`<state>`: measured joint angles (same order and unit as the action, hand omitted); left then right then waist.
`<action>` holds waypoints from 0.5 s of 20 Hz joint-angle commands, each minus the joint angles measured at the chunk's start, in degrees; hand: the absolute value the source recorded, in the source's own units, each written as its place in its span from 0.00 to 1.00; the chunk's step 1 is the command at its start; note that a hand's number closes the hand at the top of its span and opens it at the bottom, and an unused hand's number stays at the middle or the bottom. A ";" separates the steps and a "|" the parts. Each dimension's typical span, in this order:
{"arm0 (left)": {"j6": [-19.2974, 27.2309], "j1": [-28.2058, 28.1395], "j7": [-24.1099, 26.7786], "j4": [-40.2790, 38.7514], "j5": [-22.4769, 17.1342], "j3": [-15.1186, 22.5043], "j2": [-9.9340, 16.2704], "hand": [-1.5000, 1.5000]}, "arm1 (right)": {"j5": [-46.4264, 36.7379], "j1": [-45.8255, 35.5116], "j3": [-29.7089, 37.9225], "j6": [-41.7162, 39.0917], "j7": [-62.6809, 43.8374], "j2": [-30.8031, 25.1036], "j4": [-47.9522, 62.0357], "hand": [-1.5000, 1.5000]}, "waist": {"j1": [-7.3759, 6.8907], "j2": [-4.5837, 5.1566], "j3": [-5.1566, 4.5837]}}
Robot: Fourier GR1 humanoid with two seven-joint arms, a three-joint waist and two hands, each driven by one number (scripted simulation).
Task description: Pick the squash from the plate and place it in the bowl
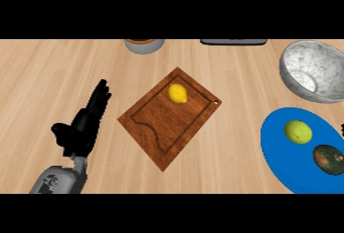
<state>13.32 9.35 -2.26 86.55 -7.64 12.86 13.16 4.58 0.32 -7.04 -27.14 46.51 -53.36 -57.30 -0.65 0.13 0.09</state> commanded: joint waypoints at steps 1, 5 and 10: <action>-0.33 2.28 -3.25 1.14 0.06 -0.13 -0.24 0.50 | 0.14 -5.07 -1.29 -9.56 5.11 1.61 6.11 0.00 | -0.41 0.10 0.04; -0.87 -0.49 1.59 -0.37 0.59 -0.78 -0.71 0.50 | -1.59 -4.79 -2.80 -7.15 9.04 3.49 9.01 0.00 | -0.21 0.10 0.03; -1.53 -1.19 1.29 -0.86 1.79 -0.13 -1.41 0.50 | -6.99 -8.36 -5.20 -1.14 10.43 6.57 14.66 0.00 | -0.13 0.08 0.02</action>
<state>11.97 9.18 -2.44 86.77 -7.24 11.99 12.75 1.65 -5.12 -10.55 -24.72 48.83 -50.11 -48.56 -0.75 0.18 0.10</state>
